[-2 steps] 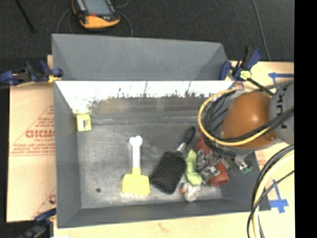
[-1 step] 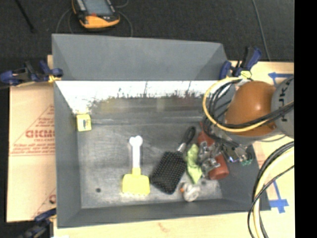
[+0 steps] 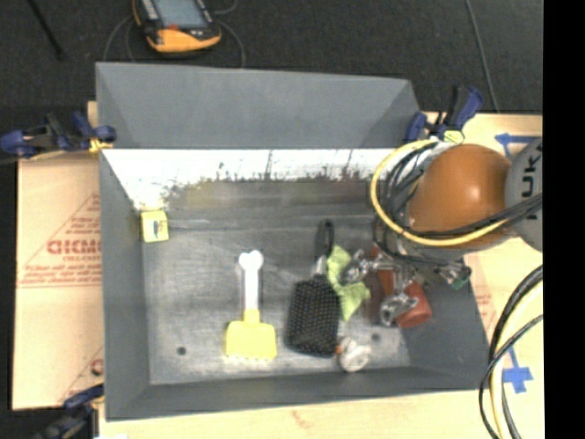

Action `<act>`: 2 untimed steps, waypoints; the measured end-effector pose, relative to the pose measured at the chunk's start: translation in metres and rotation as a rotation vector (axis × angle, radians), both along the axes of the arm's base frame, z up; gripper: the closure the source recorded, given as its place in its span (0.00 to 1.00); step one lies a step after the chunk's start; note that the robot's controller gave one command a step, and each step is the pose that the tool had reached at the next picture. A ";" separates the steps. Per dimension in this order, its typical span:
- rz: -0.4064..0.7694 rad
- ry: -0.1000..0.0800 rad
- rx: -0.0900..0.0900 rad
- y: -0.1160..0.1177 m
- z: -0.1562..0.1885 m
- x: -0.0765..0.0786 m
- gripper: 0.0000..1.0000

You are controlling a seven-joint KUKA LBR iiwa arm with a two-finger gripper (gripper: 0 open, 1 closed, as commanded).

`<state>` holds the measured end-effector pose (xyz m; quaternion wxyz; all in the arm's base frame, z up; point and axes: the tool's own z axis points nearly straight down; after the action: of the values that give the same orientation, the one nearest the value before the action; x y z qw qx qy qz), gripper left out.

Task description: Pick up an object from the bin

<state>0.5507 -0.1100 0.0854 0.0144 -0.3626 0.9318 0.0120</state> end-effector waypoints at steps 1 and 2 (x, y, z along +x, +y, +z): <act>0.223 0.010 -0.024 0.001 0.005 -0.021 1.00; 0.222 0.010 -0.024 0.001 0.005 -0.021 1.00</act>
Offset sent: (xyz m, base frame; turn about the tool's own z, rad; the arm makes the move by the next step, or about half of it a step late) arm 0.0000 0.0000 0.0000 0.0000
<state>0.5295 -0.1093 0.0905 0.0039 -0.4636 0.8860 0.0042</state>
